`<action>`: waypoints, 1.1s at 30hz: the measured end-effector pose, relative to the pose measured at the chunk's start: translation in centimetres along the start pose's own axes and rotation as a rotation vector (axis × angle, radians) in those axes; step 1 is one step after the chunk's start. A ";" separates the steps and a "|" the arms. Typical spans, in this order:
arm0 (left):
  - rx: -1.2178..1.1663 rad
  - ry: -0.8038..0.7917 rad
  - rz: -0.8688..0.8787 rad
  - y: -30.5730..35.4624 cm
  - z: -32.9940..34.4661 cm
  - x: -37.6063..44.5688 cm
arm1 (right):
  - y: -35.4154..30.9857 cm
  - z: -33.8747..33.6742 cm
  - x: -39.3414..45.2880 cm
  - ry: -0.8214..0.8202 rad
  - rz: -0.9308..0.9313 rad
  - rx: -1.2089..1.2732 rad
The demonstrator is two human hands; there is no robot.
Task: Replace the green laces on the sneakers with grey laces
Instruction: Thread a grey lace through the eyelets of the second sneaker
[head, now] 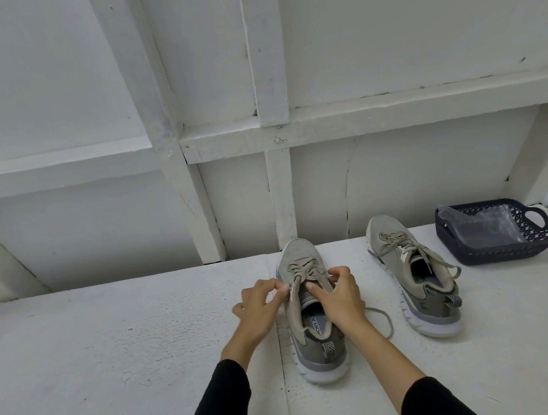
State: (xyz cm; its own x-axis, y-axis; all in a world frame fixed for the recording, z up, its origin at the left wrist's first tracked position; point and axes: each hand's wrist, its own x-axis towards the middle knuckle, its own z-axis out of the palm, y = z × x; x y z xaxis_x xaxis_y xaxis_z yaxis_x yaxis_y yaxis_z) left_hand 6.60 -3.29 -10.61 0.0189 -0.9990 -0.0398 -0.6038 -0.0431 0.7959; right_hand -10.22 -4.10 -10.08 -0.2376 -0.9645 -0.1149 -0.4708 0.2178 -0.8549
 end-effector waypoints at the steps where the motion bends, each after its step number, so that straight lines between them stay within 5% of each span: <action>1: -0.106 -0.017 -0.001 0.4 0.1 0.0 | 0.0 -0.1 0.0 0.000 -0.006 0.000; 7: -1.248 0.206 -0.258 2.1 -0.6 0.3 | 0.2 -0.2 -0.2 -0.019 -0.036 -0.001; 9: -1.427 0.240 -0.280 2.1 -1.1 0.6 | 0.1 -0.2 -0.2 -0.026 -0.050 -0.028; 19: -1.036 0.228 -0.324 3.1 -1.2 0.0 | 1.0 -1.1 -0.6 -0.118 -0.059 0.248; 27: -0.726 0.281 -0.386 0.9 -1.9 0.1 | 1.8 -2.6 0.4 0.024 -0.088 0.194; 33: -1.039 0.250 -0.478 0.6 -1.2 -0.3 | 2.2 -2.3 0.4 0.018 -0.027 0.146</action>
State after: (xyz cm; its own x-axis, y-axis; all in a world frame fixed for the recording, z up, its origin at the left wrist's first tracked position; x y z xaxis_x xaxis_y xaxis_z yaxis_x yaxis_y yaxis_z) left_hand 7.17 -3.02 -9.44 0.2937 -0.8480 -0.4412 0.4472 -0.2860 0.8475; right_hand -13.29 -3.71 -10.87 -0.2420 -0.9668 -0.0825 -0.3493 0.1662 -0.9222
